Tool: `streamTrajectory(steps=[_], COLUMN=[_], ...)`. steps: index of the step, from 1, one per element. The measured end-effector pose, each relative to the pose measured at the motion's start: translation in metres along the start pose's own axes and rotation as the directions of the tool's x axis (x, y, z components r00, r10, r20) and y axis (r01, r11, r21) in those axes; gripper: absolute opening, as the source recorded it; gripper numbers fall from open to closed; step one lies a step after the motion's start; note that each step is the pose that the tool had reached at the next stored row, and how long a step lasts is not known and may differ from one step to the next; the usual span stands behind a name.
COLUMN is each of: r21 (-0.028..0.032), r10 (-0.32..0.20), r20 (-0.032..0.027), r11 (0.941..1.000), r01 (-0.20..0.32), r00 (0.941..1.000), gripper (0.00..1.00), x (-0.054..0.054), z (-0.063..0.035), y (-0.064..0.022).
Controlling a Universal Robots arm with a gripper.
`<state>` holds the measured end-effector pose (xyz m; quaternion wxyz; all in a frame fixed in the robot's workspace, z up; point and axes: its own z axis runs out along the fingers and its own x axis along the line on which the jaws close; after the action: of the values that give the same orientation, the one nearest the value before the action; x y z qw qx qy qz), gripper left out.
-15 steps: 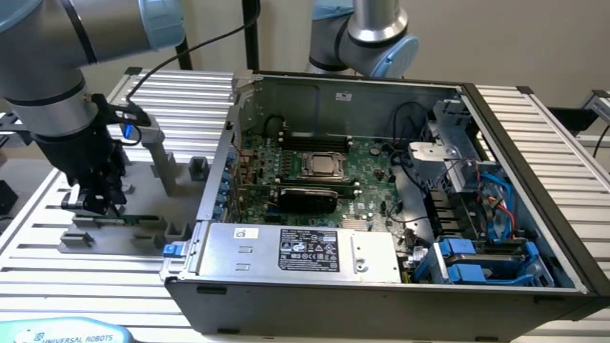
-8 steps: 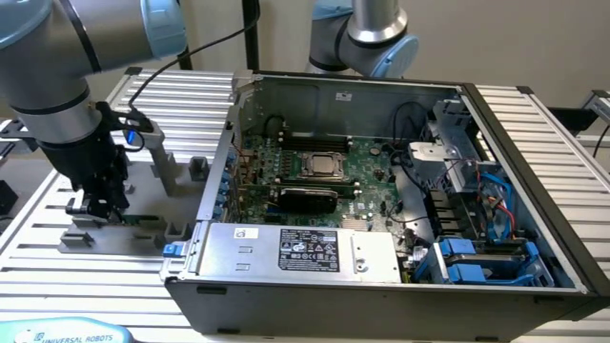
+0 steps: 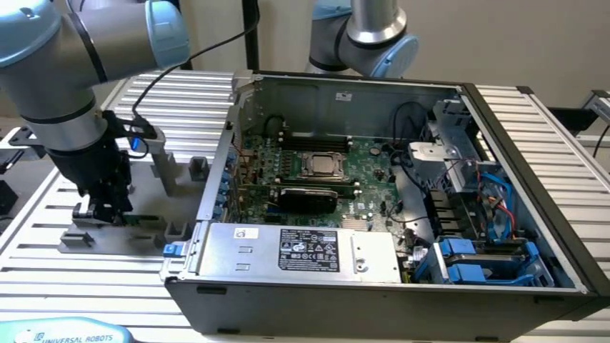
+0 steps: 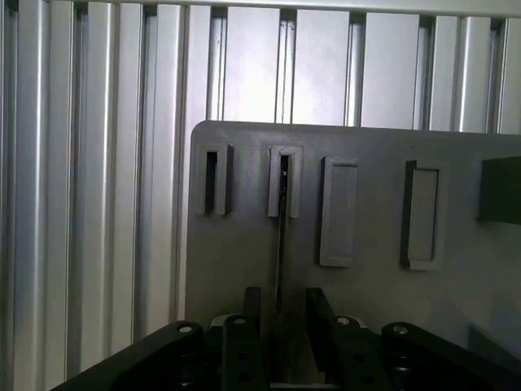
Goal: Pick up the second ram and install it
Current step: 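Pick up the second ram and move it above second insertion slot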
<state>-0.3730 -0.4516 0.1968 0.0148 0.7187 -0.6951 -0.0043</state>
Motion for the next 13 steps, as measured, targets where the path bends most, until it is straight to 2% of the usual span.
streamTrajectory(steps=[2, 3, 5, 6, 10, 12, 13], r21=[0.0000, -0.0002, -0.0003, -0.0002, 0.0000, 0.0000, 0.0000], r10=[0.000, 0.000, 0.000, 0.000, 0.000, 0.000, 0.000], r20=[0.0000, -0.0001, -0.0002, -0.0001, 0.0000, 0.0000, -0.0001], r11=[1.0000, 1.0000, 1.0000, 1.0000, 1.0000, 1.0000, 1.0000], r01=[0.000, 0.000, 0.000, 0.000, 0.000, 0.000, 0.000], r00=[1.0000, 1.0000, 1.0000, 1.0000, 1.0000, 1.0000, 1.0000], gripper=[0.35, 0.28, 0.28, 0.21, 0.21, 0.14, 0.14], x=[-0.0001, -0.0001, -0.0001, -0.0001, -0.0001, -0.0002, -0.0002], z=[0.0025, 0.0026, 0.0027, 0.0027, 0.0028, 0.0028, 0.0028], y=[0.0000, 0.0001, 0.0001, 0.0000, 0.0000, 0.0000, 0.0000])
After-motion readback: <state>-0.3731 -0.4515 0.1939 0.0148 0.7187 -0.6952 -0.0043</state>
